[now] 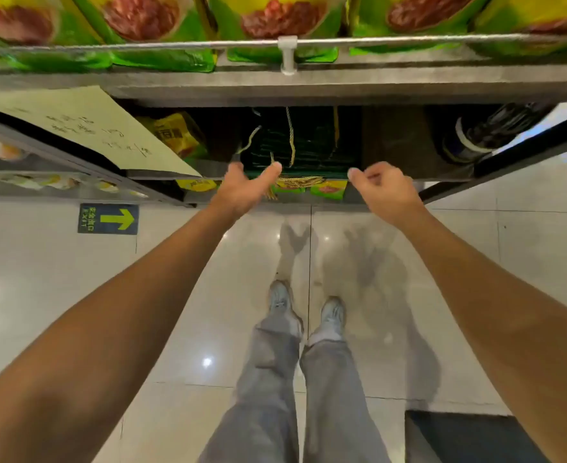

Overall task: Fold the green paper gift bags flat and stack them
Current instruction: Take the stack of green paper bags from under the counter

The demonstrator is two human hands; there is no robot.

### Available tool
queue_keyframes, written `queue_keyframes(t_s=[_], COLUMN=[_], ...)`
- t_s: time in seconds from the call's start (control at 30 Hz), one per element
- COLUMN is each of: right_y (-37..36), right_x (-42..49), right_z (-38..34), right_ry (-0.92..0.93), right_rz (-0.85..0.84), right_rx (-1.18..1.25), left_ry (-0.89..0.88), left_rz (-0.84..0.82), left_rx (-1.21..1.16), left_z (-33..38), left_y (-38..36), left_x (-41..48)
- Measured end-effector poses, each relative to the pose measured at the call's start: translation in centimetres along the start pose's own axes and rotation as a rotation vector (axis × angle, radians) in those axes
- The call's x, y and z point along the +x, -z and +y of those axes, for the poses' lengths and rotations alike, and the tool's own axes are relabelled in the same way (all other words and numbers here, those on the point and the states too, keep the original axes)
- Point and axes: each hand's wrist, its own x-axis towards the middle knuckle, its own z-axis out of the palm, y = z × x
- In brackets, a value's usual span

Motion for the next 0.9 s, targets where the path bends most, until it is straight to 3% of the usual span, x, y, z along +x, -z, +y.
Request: queue_keyframes(t_s=[0.17,0.33,0.43,0.53,0.67,0.9], right_y=[-1.8,-2.0,-2.4,-3.1,-4.1,-4.2], right_x=[6.5,11.5,13.6,15.1,17.1,16.9], right_z=[0.9,0.5,0.0,-0.3,0.9,1.0], right_ry=[-0.153,-0.321,-0.237,-0.198,-0.205,-0.251], right_rz=[0.036,-0.036,-0.144,-0.149,-0.180,-0.208], right_rx=[0.218,0.399,0.434,0.480,0.586,0.567], left_ry=[0.112,0.159,0.201,0.173,0.179,0.241], left_rz=[0.033,-0.025,0.025,0.032,0.045,0.045], left_rx=[-0.051,-0.299,-0.310,-0.351,-0.204,-0.274], left_z=[2.6,4.0,4.2,3.5,2.8,1.2], left_y=[-0.5,0.2,0.0,-0.6,-1.4,-1.9], left_x=[5.6,9.7,11.6,13.6,13.9,14.6])
